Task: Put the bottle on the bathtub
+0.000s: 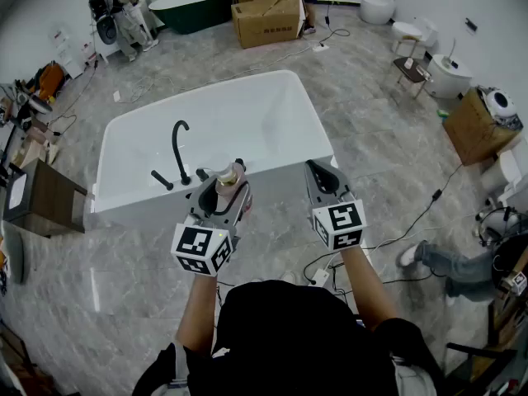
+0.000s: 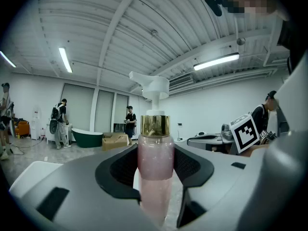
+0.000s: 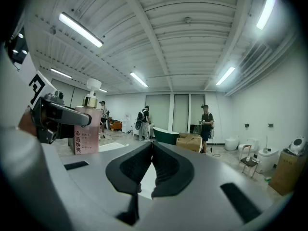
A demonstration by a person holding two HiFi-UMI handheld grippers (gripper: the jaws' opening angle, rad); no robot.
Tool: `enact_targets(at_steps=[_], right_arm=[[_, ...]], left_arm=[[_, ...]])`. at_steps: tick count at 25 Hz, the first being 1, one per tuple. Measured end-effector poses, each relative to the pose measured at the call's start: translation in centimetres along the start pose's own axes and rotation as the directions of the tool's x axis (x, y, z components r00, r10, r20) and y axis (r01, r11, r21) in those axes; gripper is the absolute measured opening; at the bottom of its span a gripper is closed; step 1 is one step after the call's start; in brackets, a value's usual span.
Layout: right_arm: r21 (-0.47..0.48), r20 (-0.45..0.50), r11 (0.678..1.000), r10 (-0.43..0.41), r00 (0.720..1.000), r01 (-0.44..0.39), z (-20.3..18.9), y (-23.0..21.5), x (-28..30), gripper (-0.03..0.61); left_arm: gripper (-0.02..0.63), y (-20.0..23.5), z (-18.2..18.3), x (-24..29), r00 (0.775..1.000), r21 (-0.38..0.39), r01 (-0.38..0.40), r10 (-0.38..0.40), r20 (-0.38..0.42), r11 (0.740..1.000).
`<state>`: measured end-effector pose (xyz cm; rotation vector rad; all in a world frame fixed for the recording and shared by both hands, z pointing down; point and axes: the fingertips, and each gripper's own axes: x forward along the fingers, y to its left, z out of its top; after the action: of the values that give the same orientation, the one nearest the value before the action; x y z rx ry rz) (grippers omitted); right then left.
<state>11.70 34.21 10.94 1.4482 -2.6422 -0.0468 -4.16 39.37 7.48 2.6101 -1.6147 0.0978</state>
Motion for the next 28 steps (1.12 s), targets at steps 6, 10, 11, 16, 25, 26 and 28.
enact_targets(at_steps=[6, 10, 11, 16, 25, 26, 28], right_arm=[[0.021, 0.006, 1.0, -0.001, 1.0, 0.001, -0.6, -1.2, -0.1, 0.023], [0.049, -0.001, 0.999, 0.007, 1.0, -0.007, -1.3, -2.1, 0.0, 0.023], [0.046, -0.005, 0.999, 0.011, 1.0, -0.011, -1.5, -2.2, 0.0, 0.023], [0.032, -0.017, 0.999, 0.024, 1.0, -0.024, -2.4, -2.4, 0.8, 0.023], [0.028, -0.03, 0.999, 0.047, 0.998, -0.046, -2.9, -1.9, 4.7, 0.023], [0.024, -0.031, 0.999, 0.047, 0.998, -0.046, -2.8, -2.0, 5.3, 0.023], [0.02, -0.031, 0.999, 0.044, 0.999, -0.043, -2.4, -2.3, 6.8, 0.023]], left_arm=[[0.227, -0.7, -0.2, 1.1, 1.0, -0.006, 0.001, -0.001, 0.001, 1.0], [0.227, -1.2, -0.4, 1.9, 1.0, -0.007, -0.005, 0.005, 0.002, 1.0], [0.227, -1.3, -0.5, 1.9, 1.0, -0.011, -0.008, 0.008, 0.004, 1.0], [0.227, -1.1, -1.2, 2.5, 1.0, -0.021, -0.025, 0.025, 0.002, 0.999], [0.227, 2.4, -2.1, 4.4, 0.999, -0.049, -0.04, 0.039, -0.012, 0.998], [0.227, 2.9, -2.0, 4.9, 0.999, -0.051, -0.039, 0.038, -0.012, 0.998], [0.227, 4.0, -1.7, 6.0, 0.999, -0.049, -0.036, 0.036, -0.011, 0.998]])
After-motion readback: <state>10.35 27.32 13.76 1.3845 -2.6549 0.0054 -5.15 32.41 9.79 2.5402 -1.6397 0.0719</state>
